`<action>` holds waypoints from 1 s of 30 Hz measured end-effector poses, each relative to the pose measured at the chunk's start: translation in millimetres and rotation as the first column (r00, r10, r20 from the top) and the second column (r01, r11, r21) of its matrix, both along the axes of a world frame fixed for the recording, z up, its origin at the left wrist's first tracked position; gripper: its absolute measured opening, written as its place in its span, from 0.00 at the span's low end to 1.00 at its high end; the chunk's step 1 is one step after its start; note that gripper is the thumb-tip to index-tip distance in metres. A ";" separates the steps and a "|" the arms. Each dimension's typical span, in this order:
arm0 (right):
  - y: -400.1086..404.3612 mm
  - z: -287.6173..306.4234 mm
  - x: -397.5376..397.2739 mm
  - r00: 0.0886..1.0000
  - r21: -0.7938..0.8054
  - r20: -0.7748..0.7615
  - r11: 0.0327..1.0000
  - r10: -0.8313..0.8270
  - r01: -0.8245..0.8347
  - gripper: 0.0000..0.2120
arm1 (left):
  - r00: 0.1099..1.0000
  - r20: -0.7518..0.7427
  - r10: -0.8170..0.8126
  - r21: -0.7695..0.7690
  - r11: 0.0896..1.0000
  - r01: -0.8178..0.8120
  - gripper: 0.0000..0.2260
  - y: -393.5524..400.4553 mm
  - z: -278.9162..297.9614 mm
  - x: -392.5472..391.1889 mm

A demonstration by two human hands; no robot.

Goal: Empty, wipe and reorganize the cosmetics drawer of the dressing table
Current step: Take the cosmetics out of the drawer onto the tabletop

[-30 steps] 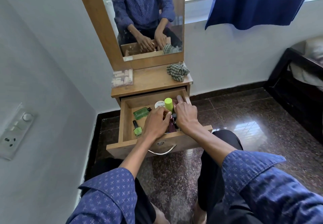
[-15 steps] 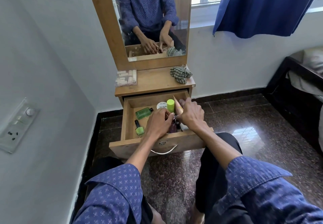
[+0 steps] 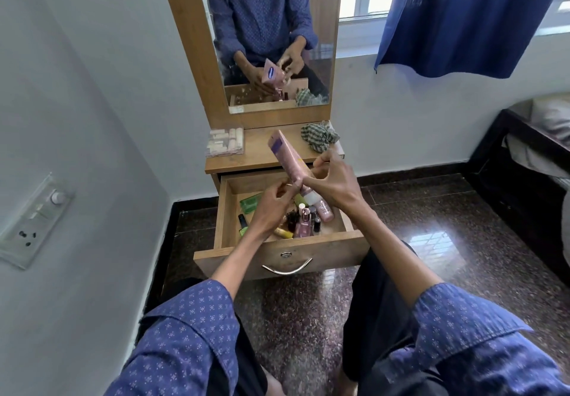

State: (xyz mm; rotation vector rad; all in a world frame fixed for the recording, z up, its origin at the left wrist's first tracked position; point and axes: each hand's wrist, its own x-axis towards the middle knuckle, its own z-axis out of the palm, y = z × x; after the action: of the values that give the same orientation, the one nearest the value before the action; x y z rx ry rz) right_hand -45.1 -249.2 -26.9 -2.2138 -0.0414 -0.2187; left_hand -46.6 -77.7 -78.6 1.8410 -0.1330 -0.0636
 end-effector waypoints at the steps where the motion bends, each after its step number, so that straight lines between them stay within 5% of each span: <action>1: 0.3 1.1 1.2 0.999 0.070 0.017 0.997 0.032 -0.034 0.22 | 1.000 -0.014 -0.014 -0.045 0.999 0.013 0.19 2.3 4.6 2.7; 7: 4.2 -11.5 4.4 0.980 0.369 0.106 0.909 0.166 -0.194 0.15 | 0.996 -0.014 0.088 -0.117 0.989 -0.089 0.20 20.4 23.0 22.7; 18: 12.6 -62.0 -1.8 0.991 0.185 0.135 0.982 0.017 -0.042 0.06 | 0.843 0.293 0.451 0.180 0.840 -0.512 0.22 34.4 46.8 69.2; 30: 5.2 -88.9 12.4 0.984 0.218 0.097 0.967 -0.152 0.128 0.04 | 0.755 0.409 0.512 0.222 0.747 -0.627 0.18 36.5 25.8 147.7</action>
State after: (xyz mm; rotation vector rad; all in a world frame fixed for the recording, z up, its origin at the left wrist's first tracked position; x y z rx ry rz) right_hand -32.7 -244.0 -115.8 -1.9917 0.0735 -0.4083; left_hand 101.1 -41.1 -52.8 2.1609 0.2500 0.7064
